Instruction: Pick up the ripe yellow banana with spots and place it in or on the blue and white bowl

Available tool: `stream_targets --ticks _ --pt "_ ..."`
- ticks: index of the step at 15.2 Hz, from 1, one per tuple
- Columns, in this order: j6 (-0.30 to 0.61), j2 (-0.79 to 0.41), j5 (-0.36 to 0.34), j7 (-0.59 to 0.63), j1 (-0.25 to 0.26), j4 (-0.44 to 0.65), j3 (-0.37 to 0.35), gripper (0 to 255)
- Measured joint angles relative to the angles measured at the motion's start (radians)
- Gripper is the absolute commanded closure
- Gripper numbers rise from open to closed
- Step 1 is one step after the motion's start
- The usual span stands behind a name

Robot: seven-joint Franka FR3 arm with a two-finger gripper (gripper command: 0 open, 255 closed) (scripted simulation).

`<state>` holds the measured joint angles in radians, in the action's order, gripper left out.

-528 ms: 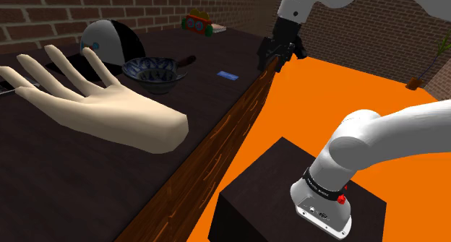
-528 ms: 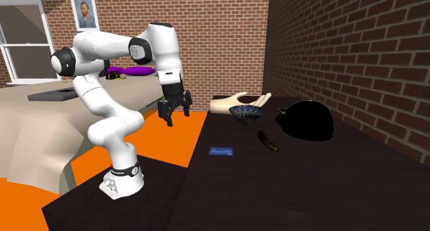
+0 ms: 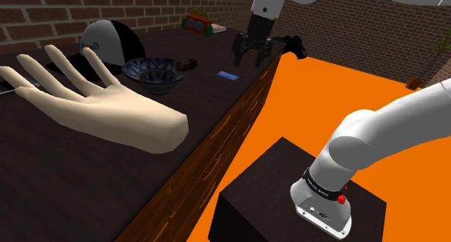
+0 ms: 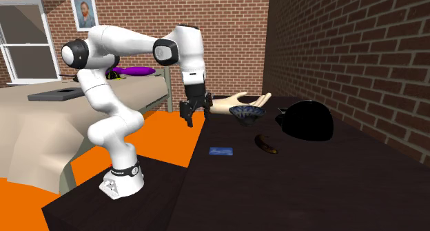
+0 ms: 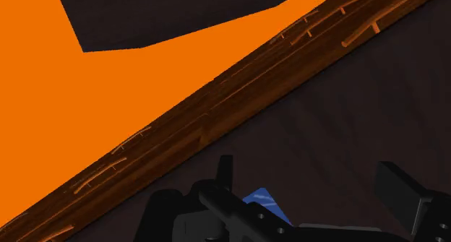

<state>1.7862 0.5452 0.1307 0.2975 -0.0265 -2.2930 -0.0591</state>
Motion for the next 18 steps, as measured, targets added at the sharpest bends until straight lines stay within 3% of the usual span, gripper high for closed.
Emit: stream_targets --ticks 7,18 --pt "0.056 -0.280 -0.045 0.197 -0.015 0.230 -0.091 0" --pt "-0.019 -0.765 -0.211 0.489 0.012 0.762 -0.141 0"
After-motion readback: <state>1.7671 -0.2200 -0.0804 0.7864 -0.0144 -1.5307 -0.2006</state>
